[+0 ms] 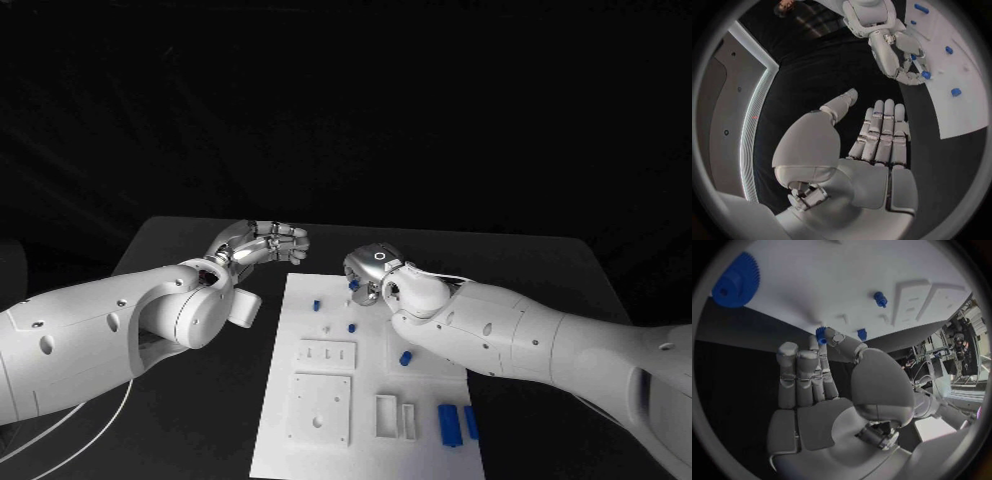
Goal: Assemble the parts on the task board
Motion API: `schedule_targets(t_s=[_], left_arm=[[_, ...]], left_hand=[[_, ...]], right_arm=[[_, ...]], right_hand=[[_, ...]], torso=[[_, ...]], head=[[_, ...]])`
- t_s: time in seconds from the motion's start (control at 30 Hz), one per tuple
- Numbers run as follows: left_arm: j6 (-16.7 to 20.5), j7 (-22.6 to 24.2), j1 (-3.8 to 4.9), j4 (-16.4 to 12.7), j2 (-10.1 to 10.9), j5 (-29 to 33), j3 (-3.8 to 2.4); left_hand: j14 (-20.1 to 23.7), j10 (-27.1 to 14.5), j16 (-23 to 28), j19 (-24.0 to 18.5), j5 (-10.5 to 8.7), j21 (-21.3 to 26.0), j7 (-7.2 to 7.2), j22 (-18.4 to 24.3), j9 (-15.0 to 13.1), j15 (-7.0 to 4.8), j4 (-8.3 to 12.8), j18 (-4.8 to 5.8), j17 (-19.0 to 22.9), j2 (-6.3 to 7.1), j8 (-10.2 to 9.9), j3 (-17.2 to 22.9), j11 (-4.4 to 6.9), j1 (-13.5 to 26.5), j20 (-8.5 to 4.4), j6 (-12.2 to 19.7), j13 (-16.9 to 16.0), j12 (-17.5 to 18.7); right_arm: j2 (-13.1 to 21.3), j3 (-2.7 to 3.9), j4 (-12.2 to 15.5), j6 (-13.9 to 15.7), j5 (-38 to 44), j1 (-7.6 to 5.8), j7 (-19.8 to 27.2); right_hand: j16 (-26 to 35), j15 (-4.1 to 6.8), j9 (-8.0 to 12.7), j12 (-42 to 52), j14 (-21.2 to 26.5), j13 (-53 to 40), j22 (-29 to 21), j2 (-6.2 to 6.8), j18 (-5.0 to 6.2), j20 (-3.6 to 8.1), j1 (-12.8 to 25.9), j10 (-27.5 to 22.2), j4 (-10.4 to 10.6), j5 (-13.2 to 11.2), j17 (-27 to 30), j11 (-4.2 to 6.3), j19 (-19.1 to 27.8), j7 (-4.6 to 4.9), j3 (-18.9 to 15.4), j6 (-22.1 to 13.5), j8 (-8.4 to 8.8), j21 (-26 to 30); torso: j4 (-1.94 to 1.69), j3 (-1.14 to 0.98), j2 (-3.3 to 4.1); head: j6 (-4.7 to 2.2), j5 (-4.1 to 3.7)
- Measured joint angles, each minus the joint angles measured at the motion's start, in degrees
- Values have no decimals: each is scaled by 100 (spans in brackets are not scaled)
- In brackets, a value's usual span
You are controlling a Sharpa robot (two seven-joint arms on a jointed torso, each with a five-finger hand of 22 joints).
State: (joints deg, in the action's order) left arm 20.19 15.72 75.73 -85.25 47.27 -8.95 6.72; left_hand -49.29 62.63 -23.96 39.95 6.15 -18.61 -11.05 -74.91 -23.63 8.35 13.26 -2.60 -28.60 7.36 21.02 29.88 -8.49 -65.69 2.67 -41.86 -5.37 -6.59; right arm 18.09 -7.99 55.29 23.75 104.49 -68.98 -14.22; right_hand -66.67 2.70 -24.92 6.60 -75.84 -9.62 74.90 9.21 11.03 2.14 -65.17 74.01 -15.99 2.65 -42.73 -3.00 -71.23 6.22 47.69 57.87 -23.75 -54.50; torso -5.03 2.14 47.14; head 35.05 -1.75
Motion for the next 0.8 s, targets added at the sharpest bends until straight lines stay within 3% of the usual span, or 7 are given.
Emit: schedule_targets(t_s=[0.43, 0.6, 0.8], left_arm=[[0, 0, 0, 5, -6, 0, 0], [0, 0, 0, 5, -22, 0, 0], [0, 0, 0, 10, -12, 0, 0]], left_hand=[[0, 0, 0, 0, 0, 0, 0, -2, 6, 0, 15, 0, 5, 0, 0, 15, 0, 0, 0, 0, 0, 22], [0, -12, 0, 0, 0, -7, 0, -4, 6, 0, 29, 1, 11, 0, 0, 30, -12, 0, 0, 0, 0, 22], [0, -20, 0, 0, 0, -23, 0, -3, 5, 0, 30, 2, 10, 0, 0, 30, -20, 0, 0, 0, 0, 22]], right_arm=[[-124, 2, -181, -62, -9, -9, -21], [-153, -8, -226, -32, -59, 1, -2], [-149, -16, -237, -23, -146, 16, 3]], right_hand=[[0, -4, -27, -45, 27, -38, 0, 17, -1, 12, 16, -31, 34, -5, 59, -31, 11, 25, 50, -45, 31, 0], [39, -28, -5, -155, 106, -33, 0, 163, -87, 44, 46, -165, 103, -5, 128, -119, 43, 107, 116, -147, 122, 0], [61, -69, 19, -262, 145, 12, 0, 373, -90, 40, 99, -363, 248, 1, 183, -192, 39, 186, 39, -328, 225, 51]], torso=[[5, -1, 4], [4, 0, 12], [3, 5, 12]], head=[[-22, 14], [-30, 25], [-23, 41]])
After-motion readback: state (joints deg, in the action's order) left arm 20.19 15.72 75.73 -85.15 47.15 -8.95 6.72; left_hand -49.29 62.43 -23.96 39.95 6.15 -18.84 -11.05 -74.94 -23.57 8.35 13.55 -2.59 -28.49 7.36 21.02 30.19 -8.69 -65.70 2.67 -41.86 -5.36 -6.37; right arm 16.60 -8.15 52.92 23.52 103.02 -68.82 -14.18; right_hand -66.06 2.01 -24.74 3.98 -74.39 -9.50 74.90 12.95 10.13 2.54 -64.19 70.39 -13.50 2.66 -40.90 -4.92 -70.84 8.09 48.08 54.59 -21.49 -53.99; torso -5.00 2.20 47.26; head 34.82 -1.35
